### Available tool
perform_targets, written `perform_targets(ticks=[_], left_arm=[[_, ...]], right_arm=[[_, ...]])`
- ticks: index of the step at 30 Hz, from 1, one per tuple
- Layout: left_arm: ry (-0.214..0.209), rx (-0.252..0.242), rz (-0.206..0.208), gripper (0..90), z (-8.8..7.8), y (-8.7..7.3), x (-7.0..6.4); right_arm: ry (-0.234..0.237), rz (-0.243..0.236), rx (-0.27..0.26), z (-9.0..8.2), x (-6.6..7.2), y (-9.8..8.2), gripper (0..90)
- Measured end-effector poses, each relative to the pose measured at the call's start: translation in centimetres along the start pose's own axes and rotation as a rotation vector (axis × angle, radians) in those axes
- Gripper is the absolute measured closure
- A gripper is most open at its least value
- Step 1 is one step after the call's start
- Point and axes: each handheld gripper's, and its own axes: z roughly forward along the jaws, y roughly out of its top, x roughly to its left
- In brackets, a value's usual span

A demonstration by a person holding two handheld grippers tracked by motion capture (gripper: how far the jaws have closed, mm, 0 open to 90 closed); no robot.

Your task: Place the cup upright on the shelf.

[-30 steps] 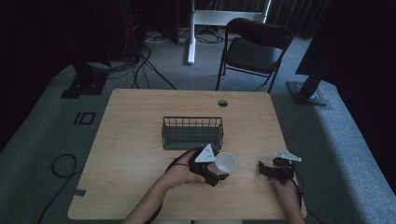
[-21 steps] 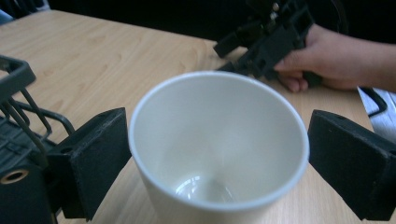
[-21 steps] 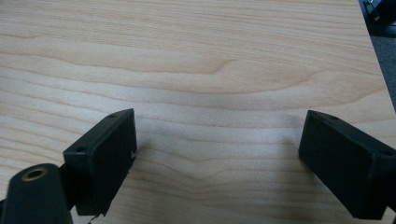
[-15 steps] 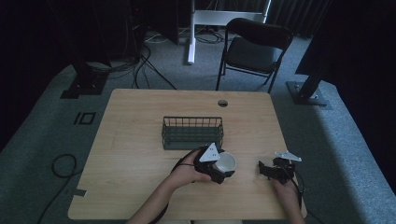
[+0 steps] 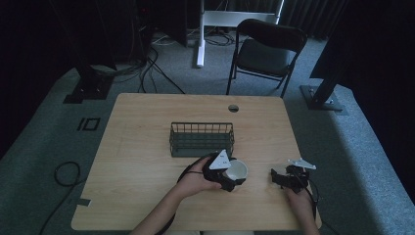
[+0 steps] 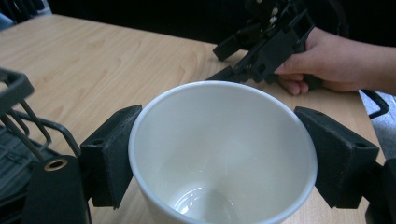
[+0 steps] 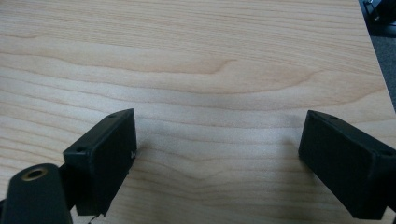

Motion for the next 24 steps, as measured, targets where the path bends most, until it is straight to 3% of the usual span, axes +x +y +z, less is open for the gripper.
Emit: perform_targets(ticks=[4,11,24], left_arm=[[-0.008,-0.037,-0.014,19.8,-0.4,0.5,0.1],[-0.013,-0.035,0.005,19.8,-1.3,1.4,0.2],[0.023,-0.08,0.017,19.8,-3.9,3.8,0.9]], right_arm=[[0.0,0.0,0.0,0.0,0.0,0.0,10.8],[0.0,0.0,0.0,0.0,0.0,0.0,10.8],[0.0,0.002,0.0,0.0,0.0,0.0,10.8]])
